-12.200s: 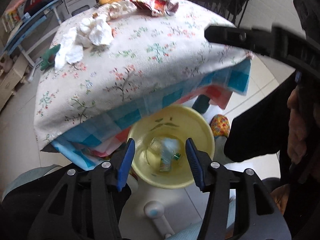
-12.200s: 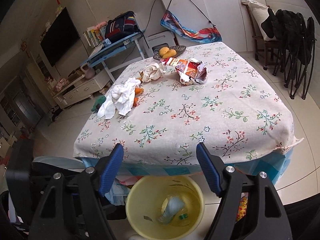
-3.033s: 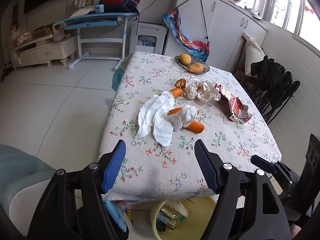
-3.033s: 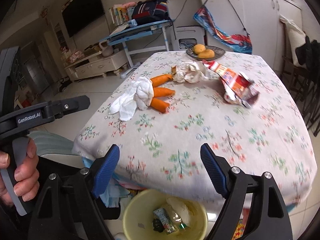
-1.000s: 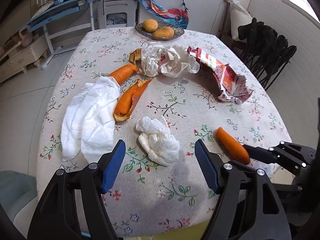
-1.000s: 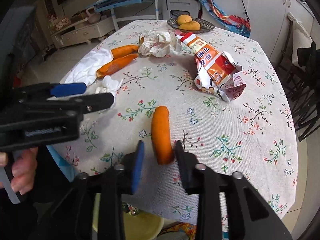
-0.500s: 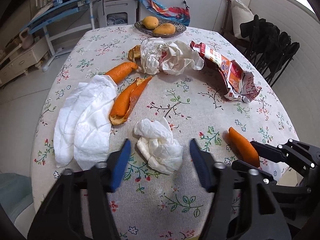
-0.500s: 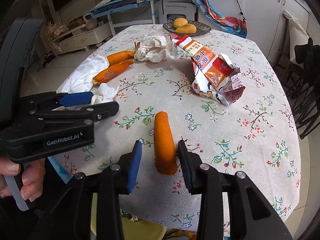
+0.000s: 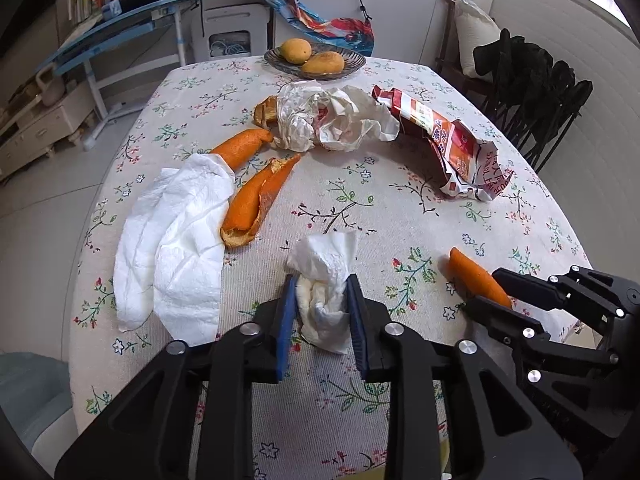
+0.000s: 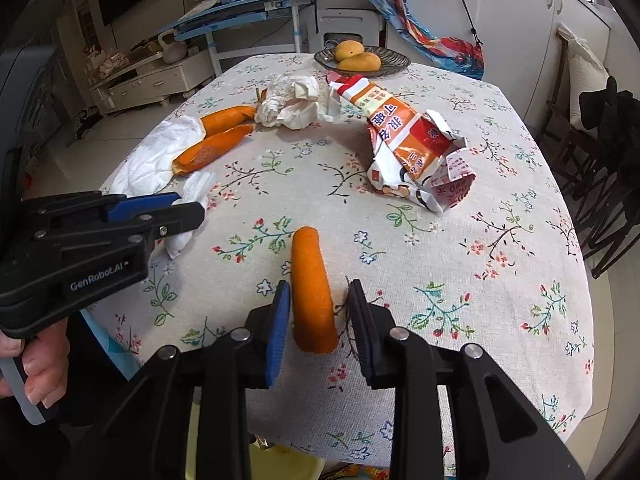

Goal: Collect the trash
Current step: 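Lift and carry the carrot and tissue over the yellow bucket with both grippers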

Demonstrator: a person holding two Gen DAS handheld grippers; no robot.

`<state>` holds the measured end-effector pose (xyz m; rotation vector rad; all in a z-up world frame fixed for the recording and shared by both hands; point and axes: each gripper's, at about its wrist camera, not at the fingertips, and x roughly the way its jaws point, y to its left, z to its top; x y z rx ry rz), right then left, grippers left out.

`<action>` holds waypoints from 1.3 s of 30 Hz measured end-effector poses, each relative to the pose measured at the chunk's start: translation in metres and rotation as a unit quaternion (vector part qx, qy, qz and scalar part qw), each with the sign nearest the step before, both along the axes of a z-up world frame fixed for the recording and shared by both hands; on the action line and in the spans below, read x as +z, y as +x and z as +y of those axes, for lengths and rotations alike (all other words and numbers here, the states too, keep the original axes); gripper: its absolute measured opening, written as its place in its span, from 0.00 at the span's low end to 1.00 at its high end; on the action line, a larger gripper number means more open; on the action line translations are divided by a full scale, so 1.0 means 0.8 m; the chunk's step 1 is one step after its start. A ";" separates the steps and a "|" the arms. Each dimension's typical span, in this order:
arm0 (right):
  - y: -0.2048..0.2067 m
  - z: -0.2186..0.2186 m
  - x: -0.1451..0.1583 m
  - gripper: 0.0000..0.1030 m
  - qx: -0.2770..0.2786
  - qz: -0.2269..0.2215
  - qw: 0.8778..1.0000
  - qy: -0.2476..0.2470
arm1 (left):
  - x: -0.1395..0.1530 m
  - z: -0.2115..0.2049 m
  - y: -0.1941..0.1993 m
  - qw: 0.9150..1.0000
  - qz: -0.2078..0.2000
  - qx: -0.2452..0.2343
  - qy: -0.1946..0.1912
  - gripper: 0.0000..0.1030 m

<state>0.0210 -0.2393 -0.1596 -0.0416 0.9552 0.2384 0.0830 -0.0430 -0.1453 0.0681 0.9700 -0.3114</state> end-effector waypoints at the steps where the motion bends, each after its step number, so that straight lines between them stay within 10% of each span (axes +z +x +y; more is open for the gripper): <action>1: 0.000 0.000 0.000 0.32 0.000 0.000 1.000 0.000 | -0.001 0.000 0.000 1.000 -0.001 0.001 0.001 0.26; 16: 0.001 0.006 0.000 0.34 0.009 -0.003 1.000 -0.010 | -0.005 -0.012 -0.004 0.999 -0.013 -0.010 0.036 0.32; 24: 0.001 0.011 -0.001 0.17 0.023 -0.004 1.000 -0.001 | -0.001 -0.017 -0.013 0.998 -0.029 -0.026 0.045 0.23; 39: -0.019 0.004 0.028 0.16 0.019 -0.035 0.995 0.095 | 0.045 0.031 -0.057 0.997 -0.065 0.009 -0.028 0.19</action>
